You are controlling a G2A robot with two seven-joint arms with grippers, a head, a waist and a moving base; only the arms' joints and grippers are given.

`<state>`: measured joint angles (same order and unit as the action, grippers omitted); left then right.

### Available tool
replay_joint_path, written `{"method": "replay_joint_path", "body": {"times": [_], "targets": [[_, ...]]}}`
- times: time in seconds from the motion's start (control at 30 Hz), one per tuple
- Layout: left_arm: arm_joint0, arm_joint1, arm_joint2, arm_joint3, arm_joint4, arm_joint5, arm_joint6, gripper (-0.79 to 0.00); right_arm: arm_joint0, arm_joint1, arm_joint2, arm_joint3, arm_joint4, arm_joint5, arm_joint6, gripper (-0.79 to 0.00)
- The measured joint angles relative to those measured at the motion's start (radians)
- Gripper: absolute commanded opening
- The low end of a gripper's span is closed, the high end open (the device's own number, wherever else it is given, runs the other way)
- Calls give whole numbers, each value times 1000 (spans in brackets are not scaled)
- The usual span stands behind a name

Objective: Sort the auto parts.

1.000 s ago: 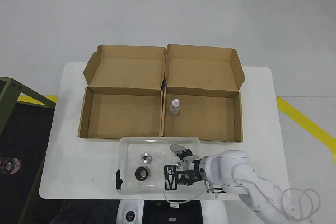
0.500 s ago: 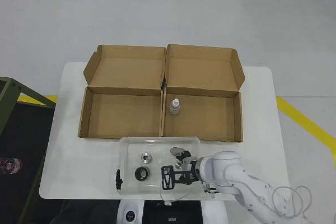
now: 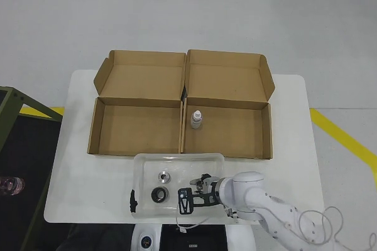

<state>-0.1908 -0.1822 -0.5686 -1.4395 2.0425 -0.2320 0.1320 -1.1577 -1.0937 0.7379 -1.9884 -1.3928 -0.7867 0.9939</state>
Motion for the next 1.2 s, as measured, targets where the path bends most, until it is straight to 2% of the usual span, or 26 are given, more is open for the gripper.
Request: {"method": "replay_joint_path", "body": {"times": [0.2,0.4,0.83,1.2], "targets": [[0,0,0,0,0,0,0,0,3,0,6,-18,16,8,-15,-785],[0,0,0,0,0,0,0,0,7,5,43,-40,29,8,-92,-785],[0,0,0,0,0,0,0,0,-30,23,133,-48,32,-17,-386,-785],[0,0,0,0,0,0,0,0,-74,35,220,-91,43,23,-615,-785]]}}
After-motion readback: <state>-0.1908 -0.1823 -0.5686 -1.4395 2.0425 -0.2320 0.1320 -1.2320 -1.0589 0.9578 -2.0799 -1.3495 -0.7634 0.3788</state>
